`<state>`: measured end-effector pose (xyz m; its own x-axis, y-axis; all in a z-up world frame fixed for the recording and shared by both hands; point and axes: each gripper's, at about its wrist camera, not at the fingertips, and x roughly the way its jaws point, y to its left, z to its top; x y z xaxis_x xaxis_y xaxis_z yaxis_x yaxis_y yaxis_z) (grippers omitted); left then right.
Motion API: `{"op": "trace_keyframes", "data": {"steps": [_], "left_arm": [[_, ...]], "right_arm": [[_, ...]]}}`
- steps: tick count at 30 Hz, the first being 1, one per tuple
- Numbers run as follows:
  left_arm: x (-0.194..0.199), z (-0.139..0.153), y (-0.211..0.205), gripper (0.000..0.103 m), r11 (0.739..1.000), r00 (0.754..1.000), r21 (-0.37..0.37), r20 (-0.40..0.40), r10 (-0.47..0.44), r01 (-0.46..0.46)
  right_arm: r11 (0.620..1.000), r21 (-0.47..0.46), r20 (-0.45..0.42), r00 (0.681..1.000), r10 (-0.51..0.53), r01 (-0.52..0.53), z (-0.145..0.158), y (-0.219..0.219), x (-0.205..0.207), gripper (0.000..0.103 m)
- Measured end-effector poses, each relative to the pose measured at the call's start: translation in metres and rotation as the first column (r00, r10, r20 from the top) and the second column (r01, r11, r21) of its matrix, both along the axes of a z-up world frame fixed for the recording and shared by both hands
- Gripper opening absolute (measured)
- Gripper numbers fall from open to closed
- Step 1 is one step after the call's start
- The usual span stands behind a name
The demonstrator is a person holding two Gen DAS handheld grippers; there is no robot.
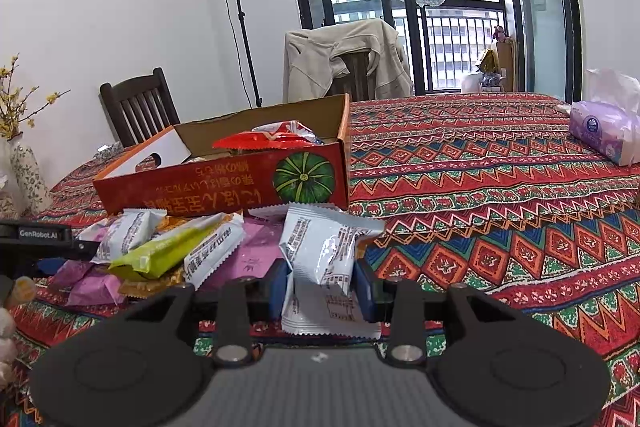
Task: Organize snacks
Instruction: 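Carry both packets over the orange box and open both tools to drop them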
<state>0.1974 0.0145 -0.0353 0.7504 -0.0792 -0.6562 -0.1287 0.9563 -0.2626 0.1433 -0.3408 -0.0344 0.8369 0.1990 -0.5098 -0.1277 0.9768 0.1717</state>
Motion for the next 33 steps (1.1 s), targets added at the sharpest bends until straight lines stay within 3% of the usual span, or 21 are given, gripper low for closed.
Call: {"op": "trace_keyframes", "data": {"steps": [8,17,33], "left_arm": [[-0.019,0.016,-0.005,0.063,0.998,0.997,0.054,0.070,-0.031,0.027],[-0.028,0.051,-0.016,0.063,0.991,0.978,0.116,0.195,-0.081,0.059],[0.043,0.080,-0.033,0.063,0.981,0.954,0.173,0.269,-0.132,0.087]], "right_arm": [[1.000,-0.007,0.021,1.000,0.001,-0.001,0.005,0.001,0.000,0.035],[0.998,-0.047,0.107,0.994,0.037,-0.032,0.034,0.017,0.008,0.035],[0.991,-0.101,0.225,0.968,0.111,-0.090,0.082,0.065,0.078,0.035]]}}
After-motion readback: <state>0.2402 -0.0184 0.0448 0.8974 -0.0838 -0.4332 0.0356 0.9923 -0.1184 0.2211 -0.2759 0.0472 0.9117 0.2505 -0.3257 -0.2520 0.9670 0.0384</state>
